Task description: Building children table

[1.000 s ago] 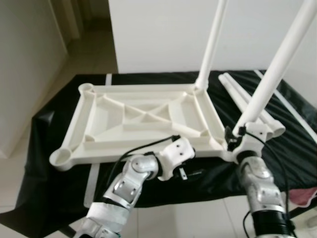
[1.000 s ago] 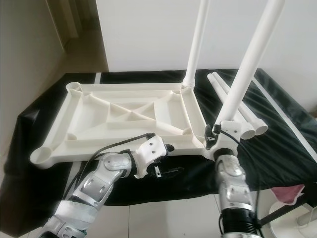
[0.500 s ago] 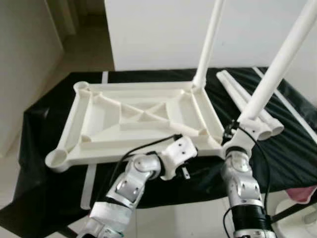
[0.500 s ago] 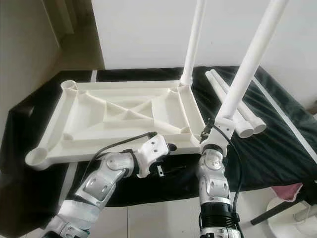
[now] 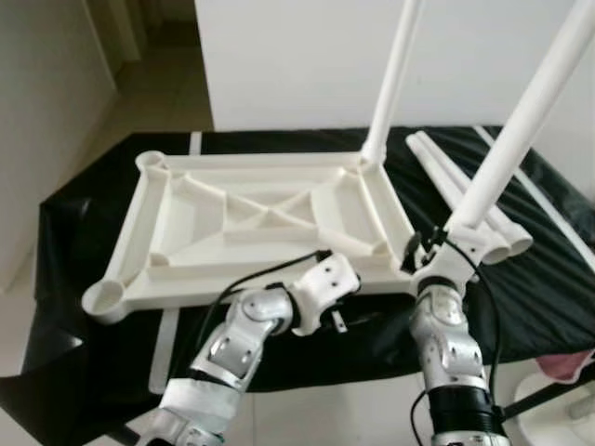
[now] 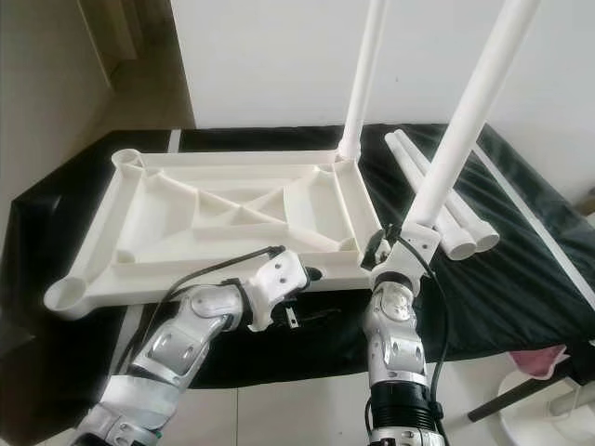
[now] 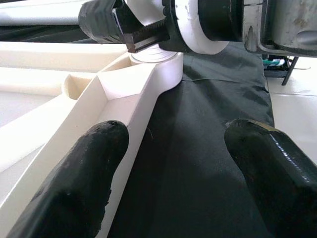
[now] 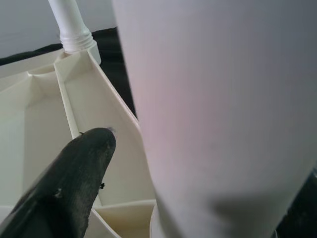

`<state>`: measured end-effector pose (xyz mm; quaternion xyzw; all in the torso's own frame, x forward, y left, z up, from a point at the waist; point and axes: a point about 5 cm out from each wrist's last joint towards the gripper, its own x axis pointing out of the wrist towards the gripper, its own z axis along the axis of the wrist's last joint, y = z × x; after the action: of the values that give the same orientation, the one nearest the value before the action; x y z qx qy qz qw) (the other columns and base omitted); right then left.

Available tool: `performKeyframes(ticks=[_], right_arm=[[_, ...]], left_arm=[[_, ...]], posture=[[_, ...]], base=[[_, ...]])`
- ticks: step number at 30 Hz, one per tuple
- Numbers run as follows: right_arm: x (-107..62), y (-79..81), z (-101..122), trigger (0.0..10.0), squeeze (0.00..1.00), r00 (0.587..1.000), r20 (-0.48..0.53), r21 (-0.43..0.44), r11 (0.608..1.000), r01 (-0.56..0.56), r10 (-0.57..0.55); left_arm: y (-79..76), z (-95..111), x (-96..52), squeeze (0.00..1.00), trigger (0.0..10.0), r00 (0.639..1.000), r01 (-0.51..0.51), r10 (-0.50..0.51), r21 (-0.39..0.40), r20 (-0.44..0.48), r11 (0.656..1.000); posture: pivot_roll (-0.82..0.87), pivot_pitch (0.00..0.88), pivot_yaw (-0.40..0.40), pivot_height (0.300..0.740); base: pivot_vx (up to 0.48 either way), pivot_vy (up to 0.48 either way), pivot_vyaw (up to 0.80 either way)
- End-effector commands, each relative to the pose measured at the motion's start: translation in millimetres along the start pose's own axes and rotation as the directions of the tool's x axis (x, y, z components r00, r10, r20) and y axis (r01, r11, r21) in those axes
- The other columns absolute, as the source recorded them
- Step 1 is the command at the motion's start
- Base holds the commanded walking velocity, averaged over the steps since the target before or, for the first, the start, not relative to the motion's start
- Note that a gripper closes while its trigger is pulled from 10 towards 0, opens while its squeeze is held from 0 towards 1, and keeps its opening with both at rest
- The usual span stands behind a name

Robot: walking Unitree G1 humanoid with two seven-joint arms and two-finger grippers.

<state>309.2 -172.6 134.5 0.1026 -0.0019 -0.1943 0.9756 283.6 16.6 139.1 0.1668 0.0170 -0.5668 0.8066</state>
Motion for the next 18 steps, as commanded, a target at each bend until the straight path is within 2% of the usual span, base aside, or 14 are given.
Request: performKeyframes(ticks=[1,7,8,15,18], right_arm=[[-2.5,4.8,0,10.0,1.0,0.999,-0.002,0.01,0.999,-0.042,0.042],[-3.2,-4.7,2,10.0,1.0,0.995,0.001,-0.003,0.995,-0.102,0.102],[-3.4,-7.0,2,10.0,0.0,0.992,0.002,-0.012,0.992,-0.126,0.126],[-2.2,-19.7,0,10.0,0.0,0.978,-0.022,-0.06,0.976,-0.209,0.208],[-2.2,-27.9,-4,10.0,0.0,0.945,-0.062,-0.131,0.936,-0.326,0.321]], left_arm=[[4.9,-2,-1.7,0.0,10.0,0.994,-0.108,0.108,-0.007,-0.003,0.994],[2.1,-1,1.1,0.0,10.0,0.996,-0.091,0.091,-0.002,0.001,0.996],[2.3,0,1.5,0.0,10.0,0.996,-0.089,0.089,0.0,0.002,0.996],[3.3,1,2.6,0.0,10.0,0.997,-0.076,0.076,0.011,0.001,0.997],[2.1,0,1.7,0.0,10.0,0.998,-0.058,0.058,0.02,-0.004,0.998]], posture=[[0.05,0.0,-0.035,0.74],[0.04,0.0,-0.03,0.74],[0.04,0.0,-0.026,0.74],[0.03,0.0,-0.019,0.74],[0.03,0.0,-0.009,0.74]], base=[[0.0,0.0,0.0],[0.0,0.0,0.0],[0.0,0.0,0.0],[0.0,0.0,0.0],[0.0,0.0,0.0]])
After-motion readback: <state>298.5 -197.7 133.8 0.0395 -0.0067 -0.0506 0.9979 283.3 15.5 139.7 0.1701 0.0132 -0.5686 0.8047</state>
